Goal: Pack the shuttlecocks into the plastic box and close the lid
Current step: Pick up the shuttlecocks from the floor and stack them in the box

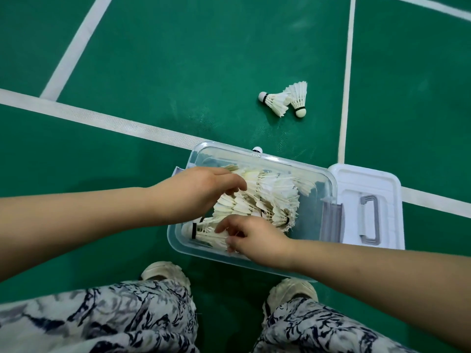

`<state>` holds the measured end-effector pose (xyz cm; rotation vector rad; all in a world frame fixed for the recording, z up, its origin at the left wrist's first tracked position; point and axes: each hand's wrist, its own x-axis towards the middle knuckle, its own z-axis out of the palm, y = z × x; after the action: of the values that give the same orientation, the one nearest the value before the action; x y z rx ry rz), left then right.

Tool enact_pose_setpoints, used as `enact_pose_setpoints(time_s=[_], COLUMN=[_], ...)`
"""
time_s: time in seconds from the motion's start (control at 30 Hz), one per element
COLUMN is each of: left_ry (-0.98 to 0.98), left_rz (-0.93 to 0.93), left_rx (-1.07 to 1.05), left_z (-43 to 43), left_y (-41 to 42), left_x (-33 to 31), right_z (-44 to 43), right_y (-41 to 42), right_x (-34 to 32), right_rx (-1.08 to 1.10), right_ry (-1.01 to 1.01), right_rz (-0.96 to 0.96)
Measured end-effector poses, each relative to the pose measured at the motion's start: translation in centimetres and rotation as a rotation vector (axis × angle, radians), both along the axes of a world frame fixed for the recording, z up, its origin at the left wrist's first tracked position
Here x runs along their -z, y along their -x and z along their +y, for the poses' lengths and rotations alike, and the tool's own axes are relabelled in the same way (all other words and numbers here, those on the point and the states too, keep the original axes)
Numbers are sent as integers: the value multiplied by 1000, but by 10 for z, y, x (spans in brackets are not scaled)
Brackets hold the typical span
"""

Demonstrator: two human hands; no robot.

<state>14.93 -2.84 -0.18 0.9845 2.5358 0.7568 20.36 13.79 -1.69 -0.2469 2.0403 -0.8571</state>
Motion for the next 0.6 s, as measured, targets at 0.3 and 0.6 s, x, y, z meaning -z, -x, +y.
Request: enact_pose_setpoints(time_s=[0.3, 0.6], left_ry=[-43, -61], left_rz=[1, 68], left_rx=[7, 12], left_z=[6, 26], left_y=[6, 36], left_x=[-1, -17], right_z=[0, 22], right_y=[9, 16], right_x=[3, -10], right_rx=[-252, -37], right_ry=[-104, 59], right_rz=[48, 269])
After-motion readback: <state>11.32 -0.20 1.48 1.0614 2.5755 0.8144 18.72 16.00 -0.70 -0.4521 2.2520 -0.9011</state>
